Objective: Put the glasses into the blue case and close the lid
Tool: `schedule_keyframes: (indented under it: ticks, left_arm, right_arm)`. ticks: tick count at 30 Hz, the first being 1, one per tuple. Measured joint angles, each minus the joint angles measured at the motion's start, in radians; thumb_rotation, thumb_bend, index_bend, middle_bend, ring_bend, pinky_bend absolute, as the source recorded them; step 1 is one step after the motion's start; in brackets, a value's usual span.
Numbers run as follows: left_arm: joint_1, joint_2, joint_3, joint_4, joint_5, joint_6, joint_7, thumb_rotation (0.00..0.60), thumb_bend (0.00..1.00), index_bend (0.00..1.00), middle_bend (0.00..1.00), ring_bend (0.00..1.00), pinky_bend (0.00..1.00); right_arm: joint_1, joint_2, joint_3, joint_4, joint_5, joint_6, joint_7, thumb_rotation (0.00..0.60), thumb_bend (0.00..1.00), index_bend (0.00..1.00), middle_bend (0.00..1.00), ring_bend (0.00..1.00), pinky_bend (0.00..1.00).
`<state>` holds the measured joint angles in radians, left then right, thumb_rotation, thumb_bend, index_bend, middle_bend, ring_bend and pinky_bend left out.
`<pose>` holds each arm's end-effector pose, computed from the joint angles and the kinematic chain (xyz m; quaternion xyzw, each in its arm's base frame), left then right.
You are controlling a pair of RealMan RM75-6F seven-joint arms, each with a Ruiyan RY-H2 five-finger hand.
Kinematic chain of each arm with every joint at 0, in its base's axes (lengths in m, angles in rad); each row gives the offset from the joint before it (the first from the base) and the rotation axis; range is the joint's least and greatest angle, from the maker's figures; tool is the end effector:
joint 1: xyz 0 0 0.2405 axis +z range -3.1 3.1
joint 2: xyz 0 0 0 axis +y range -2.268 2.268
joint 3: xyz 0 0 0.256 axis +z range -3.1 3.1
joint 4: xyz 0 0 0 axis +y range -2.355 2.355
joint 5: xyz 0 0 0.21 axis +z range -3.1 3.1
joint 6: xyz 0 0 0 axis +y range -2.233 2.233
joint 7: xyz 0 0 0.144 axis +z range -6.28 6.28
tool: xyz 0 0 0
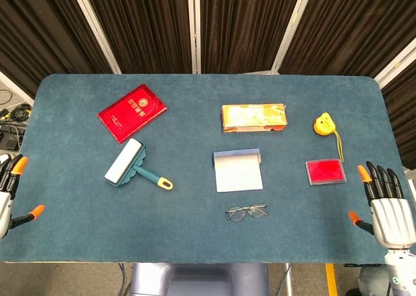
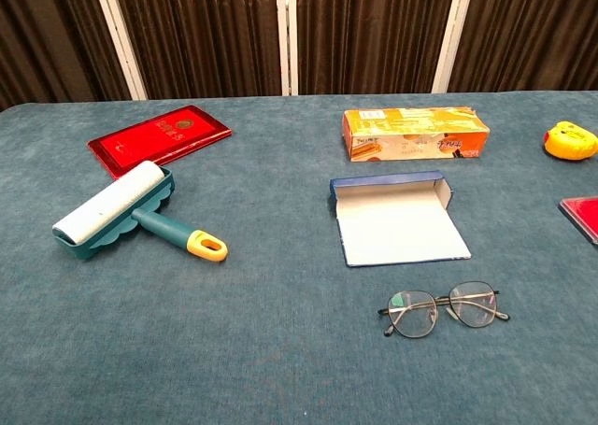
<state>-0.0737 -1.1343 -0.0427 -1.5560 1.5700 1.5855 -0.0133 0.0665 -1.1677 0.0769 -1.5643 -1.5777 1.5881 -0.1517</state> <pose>-0.3080 0.1759 0.1674 -0.5983 -0.3405 -0.4184 0.5925 -0.3013 -0.1799 0.1609 0.6098 -0.2936 0.3902 0.6242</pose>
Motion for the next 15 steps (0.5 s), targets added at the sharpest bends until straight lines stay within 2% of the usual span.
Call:
schedule_keyframes:
  ticks: [8, 13, 15]
  left_arm:
    - [-0.007, 0.005, 0.001, -0.014, -0.02, -0.033, 0.016, 0.6, 0.0, 0.0, 0.0, 0.0, 0.0]
    - [-0.007, 0.006, -0.003, -0.029, -0.017, -0.024, 0.036, 0.6, 0.0, 0.0, 0.0, 0.0, 0.0]
    - [-0.008, 0.007, -0.002, -0.036, -0.02, -0.029, 0.043, 0.6, 0.0, 0.0, 0.0, 0.0, 0.0]
  right_arm:
    - [0.012, 0.001, -0.01, -0.008, 0.004, -0.042, -0.007, 0.6, 0.0, 0.0, 0.0, 0.0, 0.0]
    - [0.062, 0.005, -0.033, -0.027, -0.01, -0.165, -0.001, 0.6, 0.0, 0.0, 0.0, 0.0, 0.0]
    - [0.097, 0.007, -0.042, -0.041, -0.014, -0.242, 0.004, 0.6, 0.0, 0.04, 0.0, 0.0, 0.0]
